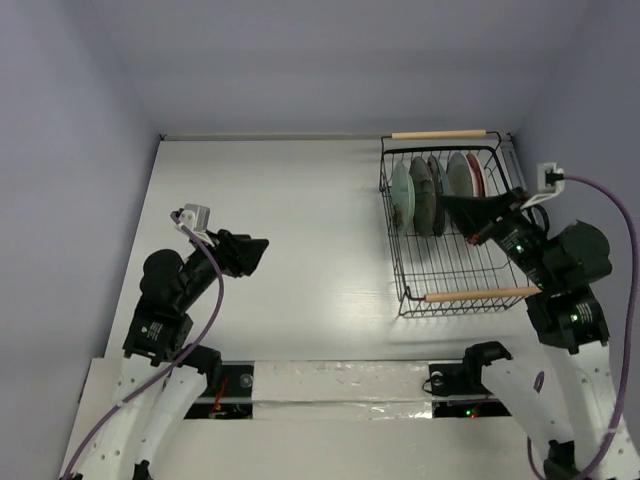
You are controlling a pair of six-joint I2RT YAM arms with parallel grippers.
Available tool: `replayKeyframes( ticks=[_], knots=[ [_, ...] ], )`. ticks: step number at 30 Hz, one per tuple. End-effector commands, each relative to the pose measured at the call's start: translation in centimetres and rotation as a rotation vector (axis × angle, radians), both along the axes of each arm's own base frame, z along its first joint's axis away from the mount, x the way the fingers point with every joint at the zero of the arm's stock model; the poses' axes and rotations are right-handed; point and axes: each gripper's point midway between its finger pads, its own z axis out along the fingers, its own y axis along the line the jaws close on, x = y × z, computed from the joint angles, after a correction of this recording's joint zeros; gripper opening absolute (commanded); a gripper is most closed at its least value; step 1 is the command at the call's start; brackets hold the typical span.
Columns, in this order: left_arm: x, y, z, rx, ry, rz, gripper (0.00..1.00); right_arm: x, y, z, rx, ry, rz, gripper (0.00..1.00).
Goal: Unload the plates from the dish rack
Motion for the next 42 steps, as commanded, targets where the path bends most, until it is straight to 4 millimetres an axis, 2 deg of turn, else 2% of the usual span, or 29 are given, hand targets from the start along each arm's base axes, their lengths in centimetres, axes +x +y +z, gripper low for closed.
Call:
replayKeyframes(
  ticks=[1, 2, 3, 4, 5, 6, 7, 8, 9, 10, 12, 14, 15, 16, 19, 20, 25, 26, 28, 31, 32, 36, 37, 39, 42],
  knots=[
    [-0.5, -0.3, 0.3, -0.013, -0.036, -0.023, 0.50, -0.7, 4.1, 2.0, 0.006, -0.055, 0.158, 0.04],
    [-0.6, -0.2, 0.3, -0.015, -0.044, -0.023, 0.47, -0.3, 5.2, 1.6, -0.010, -0.032, 0.168, 0.01],
    [-0.6, -0.2, 0.6, -0.022, -0.057, -0.021, 0.39, 1.1, 5.5, 1.1, -0.024, 0.002, 0.101, 0.00],
    [-0.7, -0.3, 0.4, -0.026, -0.059, -0.024, 0.34, 1.4, 5.9, 1.1, -0.078, 0.022, 0.078, 0.00],
    [-0.8, -0.3, 0.4, -0.029, -0.060, -0.024, 0.25, 1.9, 8.4, -0.5, -0.134, 0.075, 0.108, 0.00],
    [-0.8, -0.3, 0.4, -0.029, -0.060, -0.028, 0.16, 3.5, 7.7, -1.0, -0.165, 0.105, -0.007, 0.00],
    [-0.8, -0.4, 0.3, -0.029, -0.057, -0.031, 0.00, 4.0, 7.7, 0.2, -0.151, 0.095, -0.047, 0.00],
    [-0.7, -0.4, 0.2, -0.027, -0.052, -0.028, 0.00, 5.0, 8.1, -0.4, -0.167, 0.116, -0.081, 0.00],
    [-0.6, -0.3, 0.1, -0.026, -0.047, -0.019, 0.00, 6.1, 7.1, -0.5, -0.169, 0.128, -0.166, 0.00],
    [-0.5, -0.2, -0.1, -0.025, -0.042, -0.016, 0.00, 6.3, 6.1, -3.6, -0.305, 0.187, -0.205, 0.00],
    [-0.3, 0.1, -0.3, -0.025, -0.033, 0.010, 0.00, 7.9, 4.5, -5.5, -0.381, 0.236, -0.334, 0.00],
    [-0.2, 0.4, -0.3, -0.028, -0.025, 0.032, 0.00, 8.7, 3.2, -8.0, -0.487, 0.301, -0.418, 0.07],
    [-0.1, 0.7, -0.4, -0.028, -0.023, 0.049, 0.04, 9.5, 2.9, -9.6, -0.546, 0.333, -0.466, 0.14],
    [-0.2, 0.7, -0.2, -0.031, -0.028, 0.049, 0.14, 9.7, 2.4, -10.6, -0.595, 0.357, -0.490, 0.31],
    [-0.5, 0.3, 0.0, -0.035, -0.047, 0.018, 0.28, 10.8, 1.2, -12.4, -0.680, 0.388, -0.593, 0.54],
    [-0.6, 0.3, 0.1, -0.035, -0.049, 0.014, 0.30, 10.9, 1.1, -12.6, -0.692, 0.392, -0.607, 0.55],
    [-0.6, 0.2, -0.1, -0.032, -0.042, 0.009, 0.38, 12.4, 1.4, -13.5, -0.744, 0.409, -0.643, 0.55],
    [-0.6, 0.2, -0.1, -0.034, -0.043, 0.009, 0.39, 13.0, 1.1, -14.3, -0.770, 0.426, -0.669, 0.54],
    [-0.9, 0.2, 0.2, -0.039, -0.057, 0.005, 0.41, 14.0, 0.1, -14.5, -0.782, 0.445, -0.724, 0.53],
    [-1.1, 0.2, 0.6, -0.045, -0.074, 0.003, 0.43, 15.3, 0.5, -13.9, -0.737, 0.424, -0.690, 0.52],
    [-1.1, 0.2, 0.6, -0.045, -0.076, 0.001, 0.43, 15.7, 0.5, -13.6, -0.724, 0.418, -0.685, 0.52],
    [-1.1, 0.1, 0.6, -0.045, -0.072, -0.003, 0.44, 17.4, 0.2, -14.4, -0.759, 0.438, -0.691, 0.50],
    [-1.1, 0.1, 0.6, -0.046, -0.074, -0.003, 0.44, 18.0, -0.2, -15.3, -0.787, 0.456, -0.709, 0.49],
    [-1.2, 0.2, 0.7, -0.047, -0.078, -0.002, 0.44, 18.3, 0.6, -15.9, -0.788, 0.456, -0.671, 0.48],
    [-1.2, 0.3, 0.8, -0.048, -0.083, 0.003, 0.44, 19.3, 0.4, -16.0, -0.774, 0.447, -0.676, 0.47]
  ],
)
